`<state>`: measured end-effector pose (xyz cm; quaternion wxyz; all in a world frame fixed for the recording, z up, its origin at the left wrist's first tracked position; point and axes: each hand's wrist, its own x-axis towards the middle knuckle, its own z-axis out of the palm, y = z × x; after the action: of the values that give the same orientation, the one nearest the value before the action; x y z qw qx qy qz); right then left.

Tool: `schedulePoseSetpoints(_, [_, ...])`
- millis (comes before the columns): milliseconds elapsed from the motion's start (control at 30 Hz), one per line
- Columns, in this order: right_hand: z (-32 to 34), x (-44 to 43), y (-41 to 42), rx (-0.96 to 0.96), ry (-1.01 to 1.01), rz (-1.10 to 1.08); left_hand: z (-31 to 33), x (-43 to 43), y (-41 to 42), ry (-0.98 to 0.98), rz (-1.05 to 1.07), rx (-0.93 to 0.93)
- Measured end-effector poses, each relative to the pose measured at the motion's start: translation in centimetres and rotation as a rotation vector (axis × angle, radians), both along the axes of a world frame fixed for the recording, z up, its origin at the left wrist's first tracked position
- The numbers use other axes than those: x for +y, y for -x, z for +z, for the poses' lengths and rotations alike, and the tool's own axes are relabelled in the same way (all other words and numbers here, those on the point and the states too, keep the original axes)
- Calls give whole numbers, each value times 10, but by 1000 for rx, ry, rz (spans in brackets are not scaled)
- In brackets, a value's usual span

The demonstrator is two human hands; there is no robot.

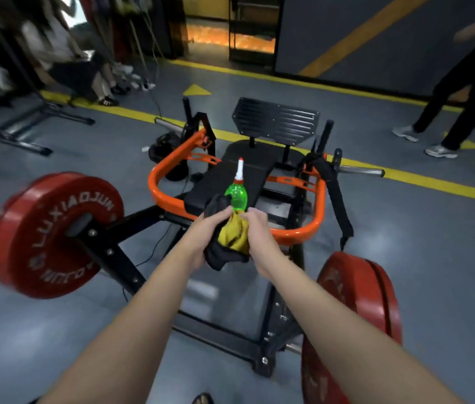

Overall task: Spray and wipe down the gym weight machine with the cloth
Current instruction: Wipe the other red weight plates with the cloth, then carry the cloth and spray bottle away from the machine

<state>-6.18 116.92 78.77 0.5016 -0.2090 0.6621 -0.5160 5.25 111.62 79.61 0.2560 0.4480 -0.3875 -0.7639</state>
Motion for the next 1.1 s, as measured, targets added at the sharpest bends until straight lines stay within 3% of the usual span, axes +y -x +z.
schedulePoseSetpoints(100, [-3, -48, -33, 70, -34, 79, 6, -42, -41, 37, 99, -35])
schedulePoseSetpoints(200, [-5, -85, -42, 268, -75, -23, 4, -70, -52, 57, 166, -79])
schedulePoseSetpoints(333, [-19, -128, -18, 368, -122, -201, -20, -106, -47, 87, 271, -107])
schedulePoseSetpoints(533, [-55, -193, 37, 458, -135, -263, -40, -160, -18, 62, 261, -77])
schedulePoseSetpoints(900, [-121, -250, 86, 310, -138, -146, -84, -238, 23, -22, 258, -10])
schedulePoseSetpoints(1100, [-119, -251, 71, 580, -203, 29, -74, -240, 13, -7, 228, -25])
